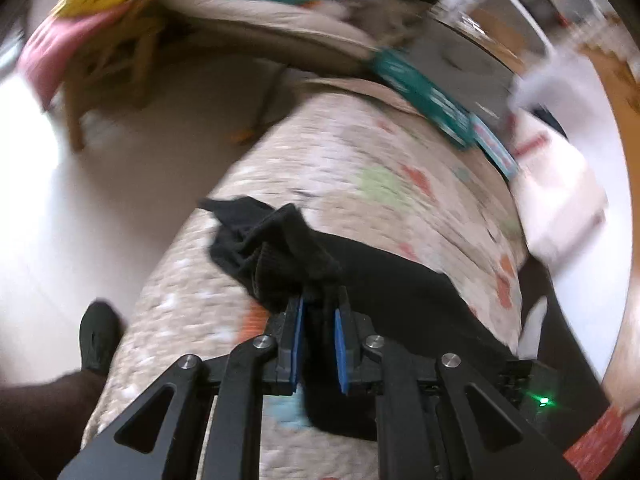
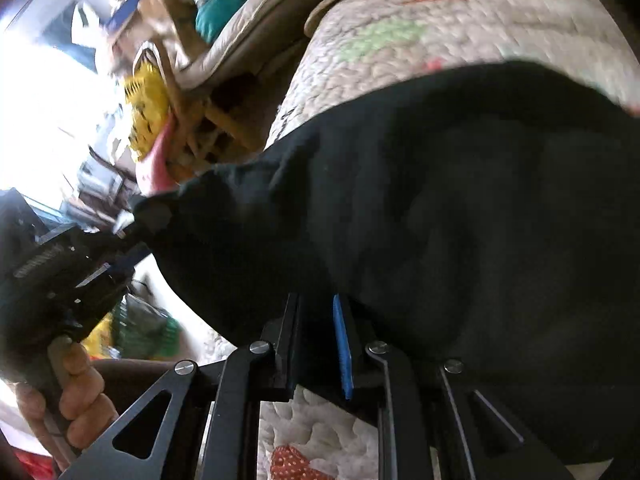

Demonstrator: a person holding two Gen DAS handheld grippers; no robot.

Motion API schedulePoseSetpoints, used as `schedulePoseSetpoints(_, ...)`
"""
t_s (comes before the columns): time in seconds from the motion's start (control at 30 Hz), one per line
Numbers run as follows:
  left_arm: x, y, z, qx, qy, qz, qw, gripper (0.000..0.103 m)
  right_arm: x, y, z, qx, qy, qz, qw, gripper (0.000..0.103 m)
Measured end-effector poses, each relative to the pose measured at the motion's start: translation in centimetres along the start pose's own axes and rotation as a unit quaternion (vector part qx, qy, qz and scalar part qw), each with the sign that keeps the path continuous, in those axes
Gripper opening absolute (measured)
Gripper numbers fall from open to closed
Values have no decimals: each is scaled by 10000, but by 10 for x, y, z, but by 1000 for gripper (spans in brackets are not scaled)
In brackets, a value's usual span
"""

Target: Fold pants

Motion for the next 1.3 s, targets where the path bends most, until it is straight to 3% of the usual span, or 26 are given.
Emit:
schedulePoseSetpoints(0.13,59,-23,14,-252,-848,176,9959,13,16,25,12,248,-450,-141,9986,18)
schedulePoseSetpoints(0.2,81,-36,27,-427,-1121,280,9924,13,37,61,18,613,-772,246,9948,19)
schedulePoseSetpoints(0.3,108,-57,63,-794,-1542,421,9839,13,76,131,25,1444,-1160,1033,9772,20)
schedulePoseSetpoints(0.43,119,-80,109,-1187,-2080,155,9708,14,108,187,23,2111,-1578,1277,9561,25)
schedulePoseSetpoints(0.53,117,-63,123,-1291,-2305,342,9639,18,115,186,21,2101,-1776,1127,9548,27)
schedulePoseSetpoints(0.6,115,-43,123,-1401,-2256,762,9611,28,114,178,23,2032,-1789,1053,9569,28)
schedulePoseSetpoints(0.63,114,-35,121,-1404,-2221,892,9607,38,114,176,24,1986,-1772,1024,9585,29)
schedulePoseSetpoints(0.7,107,-17,115,-1391,-2104,1271,9593,42,110,166,23,1884,-1759,924,9618,35)
schedulePoseSetpoints(0.77,93,-7,102,-1291,-1771,1419,9653,44,104,161,17,1816,-1676,857,9652,39)
schedulePoseSetpoints(0.9,55,-17,69,-912,-812,783,9894,44,82,151,-3,1737,-1148,804,9748,40)
schedulePoseSetpoints(1.07,27,-43,78,-1098,-508,309,9922,44,36,108,-38,1226,-786,-468,9882,40)
schedulePoseSetpoints(1.17,26,-44,84,-1036,-621,273,9923,44,32,69,-52,834,-1003,-796,9883,40)
schedulePoseSetpoints(1.23,29,-43,85,-1021,-761,225,9916,44,46,51,-53,680,-1260,-603,9879,40)
schedulePoseSetpoints(1.3,30,-43,83,-1023,-773,230,9915,44,71,55,-47,806,-1495,126,9854,33)
Point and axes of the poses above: each gripper's, at about its wrist camera, not at the fingertips, and y roughly against the way its jaws point, x to its right, z to its underside, the point moved 5 cm from there along -y, roughly the way its jaws point, and after that the axes turned 2 degrees about x, right-handed, at the moved point
